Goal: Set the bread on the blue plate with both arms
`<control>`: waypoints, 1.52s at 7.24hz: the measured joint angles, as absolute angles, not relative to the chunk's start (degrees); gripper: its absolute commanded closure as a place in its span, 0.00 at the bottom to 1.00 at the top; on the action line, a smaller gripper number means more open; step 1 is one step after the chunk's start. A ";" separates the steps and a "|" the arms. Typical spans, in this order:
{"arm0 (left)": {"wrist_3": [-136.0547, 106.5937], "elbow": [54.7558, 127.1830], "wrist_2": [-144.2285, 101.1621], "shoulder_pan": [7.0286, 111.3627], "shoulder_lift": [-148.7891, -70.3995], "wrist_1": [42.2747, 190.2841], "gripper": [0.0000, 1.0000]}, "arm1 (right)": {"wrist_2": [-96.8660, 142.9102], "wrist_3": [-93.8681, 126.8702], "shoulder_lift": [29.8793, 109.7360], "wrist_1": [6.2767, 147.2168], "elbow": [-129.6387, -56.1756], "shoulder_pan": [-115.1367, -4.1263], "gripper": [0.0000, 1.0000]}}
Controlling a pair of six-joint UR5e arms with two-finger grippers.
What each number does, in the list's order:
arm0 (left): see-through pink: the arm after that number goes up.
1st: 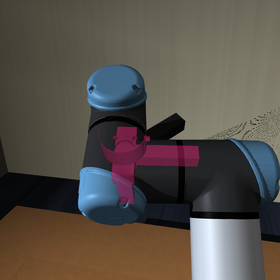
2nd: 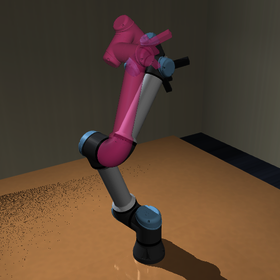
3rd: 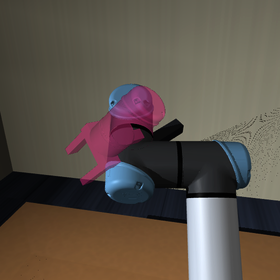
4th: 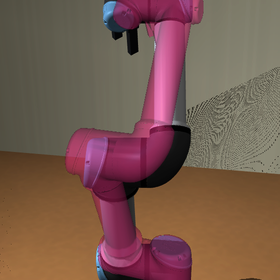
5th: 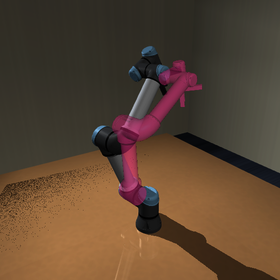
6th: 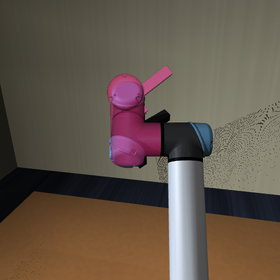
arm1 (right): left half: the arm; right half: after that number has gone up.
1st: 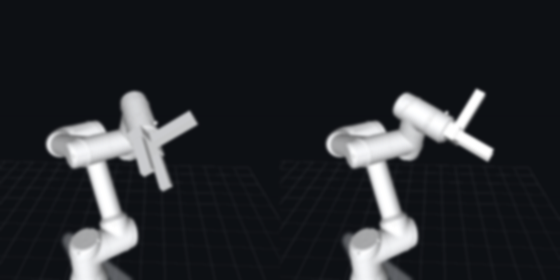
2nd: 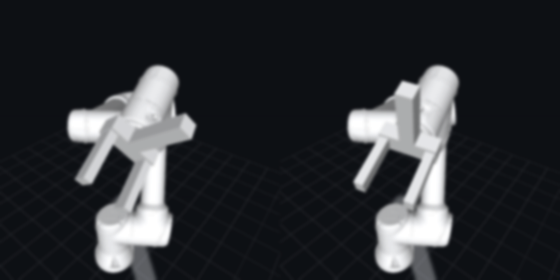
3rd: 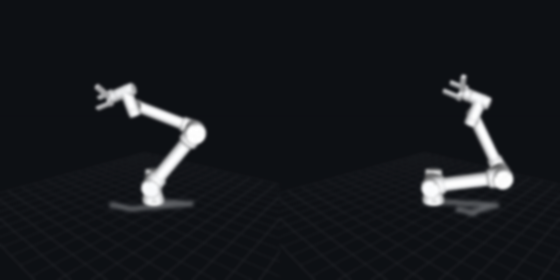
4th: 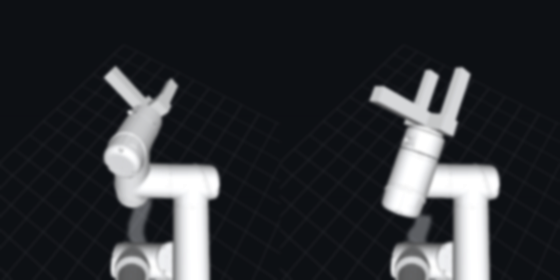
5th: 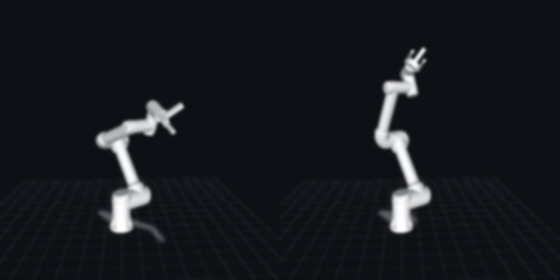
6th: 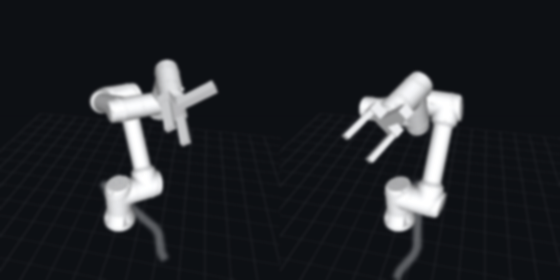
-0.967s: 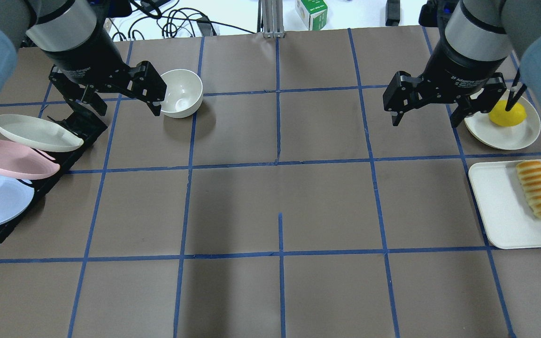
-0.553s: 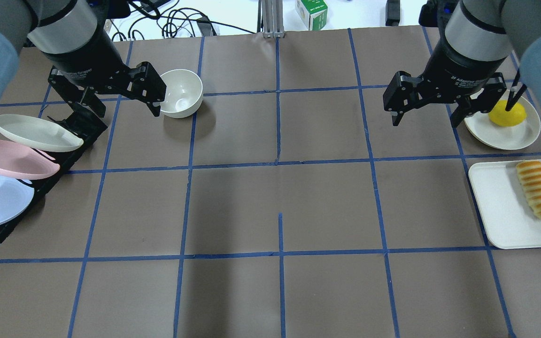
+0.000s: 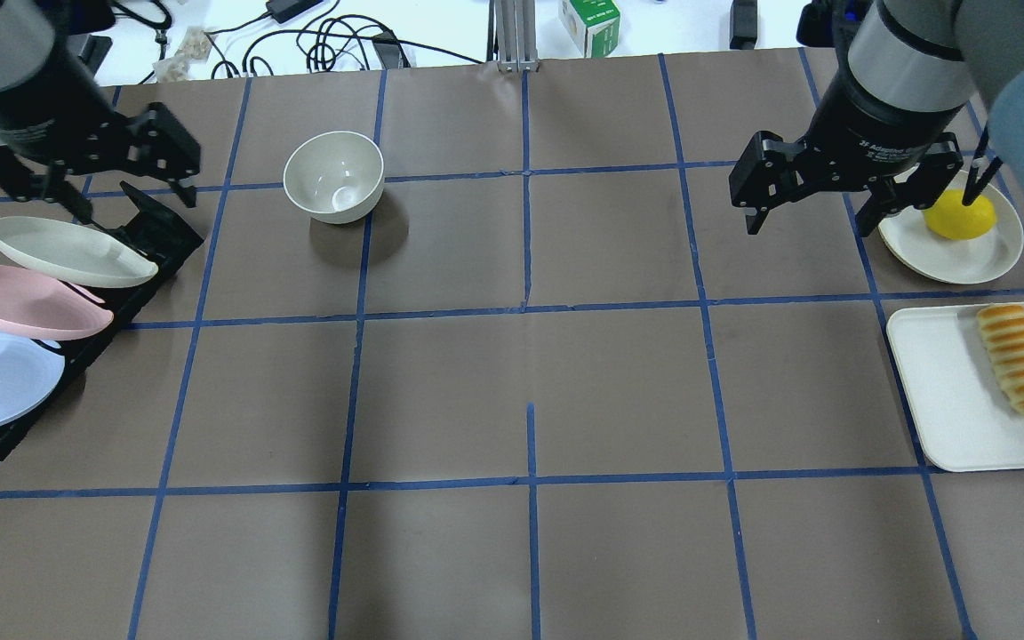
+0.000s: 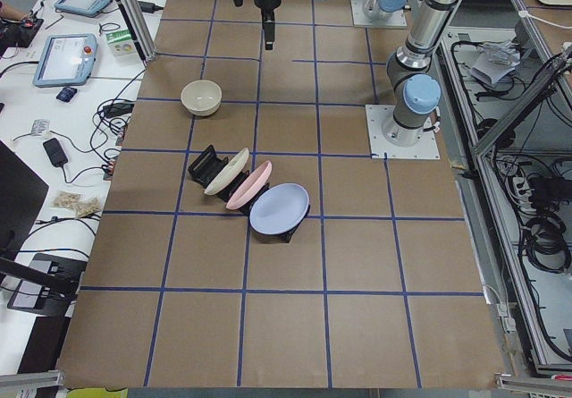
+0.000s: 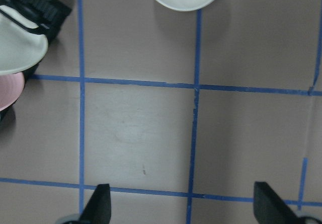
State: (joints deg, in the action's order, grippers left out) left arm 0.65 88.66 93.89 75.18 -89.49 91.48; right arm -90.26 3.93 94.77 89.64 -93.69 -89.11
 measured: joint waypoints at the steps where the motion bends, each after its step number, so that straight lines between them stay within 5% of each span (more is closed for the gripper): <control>1: 0.99 89.17 96.34 67.51 -90.21 90.98 0.00 | -90.33 3.92 94.68 89.77 -93.71 -88.52 0.00; 7: 1.11 92.09 99.18 44.76 -96.58 85.03 0.00 | -92.00 -14.75 87.08 93.58 -97.23 -66.37 0.00; 11: -2.15 101.29 102.80 38.78 -101.78 64.19 0.02 | -92.61 -29.77 77.45 107.00 -99.91 -52.34 0.00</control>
State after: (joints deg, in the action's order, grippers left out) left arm -2.15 101.29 102.80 38.78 -101.78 64.19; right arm -92.61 -29.77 77.45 107.00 -99.91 -52.34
